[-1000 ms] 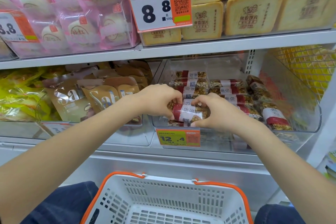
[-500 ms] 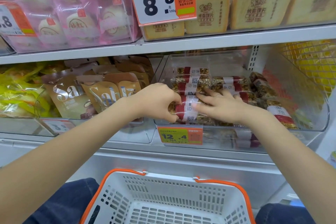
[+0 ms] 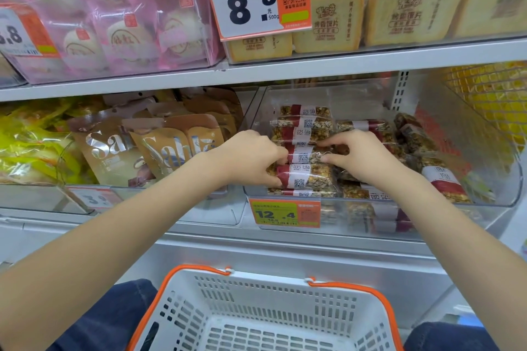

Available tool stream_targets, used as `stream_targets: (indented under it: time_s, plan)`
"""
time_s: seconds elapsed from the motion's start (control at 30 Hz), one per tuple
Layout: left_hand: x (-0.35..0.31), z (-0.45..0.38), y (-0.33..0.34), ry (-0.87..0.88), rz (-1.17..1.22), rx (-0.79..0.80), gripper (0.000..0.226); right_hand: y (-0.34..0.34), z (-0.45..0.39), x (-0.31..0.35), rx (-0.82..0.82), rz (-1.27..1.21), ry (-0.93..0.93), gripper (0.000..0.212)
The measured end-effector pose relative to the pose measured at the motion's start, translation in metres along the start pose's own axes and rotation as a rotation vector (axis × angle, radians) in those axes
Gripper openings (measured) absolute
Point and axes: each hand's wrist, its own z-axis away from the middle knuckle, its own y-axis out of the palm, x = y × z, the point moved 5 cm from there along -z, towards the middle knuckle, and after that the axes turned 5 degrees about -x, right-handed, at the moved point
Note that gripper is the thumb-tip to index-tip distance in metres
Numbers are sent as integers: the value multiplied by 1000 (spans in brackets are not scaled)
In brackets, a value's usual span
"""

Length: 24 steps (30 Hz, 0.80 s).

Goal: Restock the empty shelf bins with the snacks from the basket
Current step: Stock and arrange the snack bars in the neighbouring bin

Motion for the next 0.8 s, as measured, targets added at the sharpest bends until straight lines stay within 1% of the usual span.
stream_targets:
  time_s: [0.07, 0.1, 0.13, 0.17, 0.2, 0.23, 0.27, 0.37, 0.43, 0.5, 0.57, 0.63, 0.73, 0.8]
  plan:
    - [3, -1, -2, -21, 54, 52, 55, -3, 4, 1, 18, -34, -13, 40]
    - [4, -2, -5, -56, 124, 62, 59, -2, 7, 4, 45, -33, -33, 43]
    - [6, -2, -8, -104, 225, 40, 59, 1, 10, 6, 100, -11, -57, 46]
    - [7, -4, -12, -149, 332, -18, 54, 7, 14, 9, 179, 33, -84, 51]
    - [7, -8, -15, -184, 412, -84, 49, 14, 18, 12, 257, 93, -111, 56]
    - [7, -13, -15, -216, 448, -115, 45, 20, 20, 13, 310, 158, -132, 60]
    - [6, -20, -12, -242, 456, -94, 45, 22, 20, 14, 333, 210, -145, 62]
    - [1, -48, 7, -310, 478, 103, 56, 21, 20, 14, 369, 284, -160, 60]
    - [4, -65, 20, -378, 482, 180, 61, 21, 22, 14, 389, 299, -164, 60]
    - [5, -76, 33, -438, 462, 238, 63, 21, 25, 12, 392, 256, -152, 59]
    - [4, -79, 43, -472, 426, 293, 65, 17, 28, 9, 380, 154, -123, 58]
    - [2, -77, 47, -489, 425, 318, 66, 8, 30, 3, 339, 71, -77, 58]
    - [3, -74, 46, -488, 461, 331, 67, -20, 30, -16, 193, 45, 61, 60]
    - [3, -72, 42, -496, 474, 330, 68, -36, 29, -39, 77, 145, 161, 65]
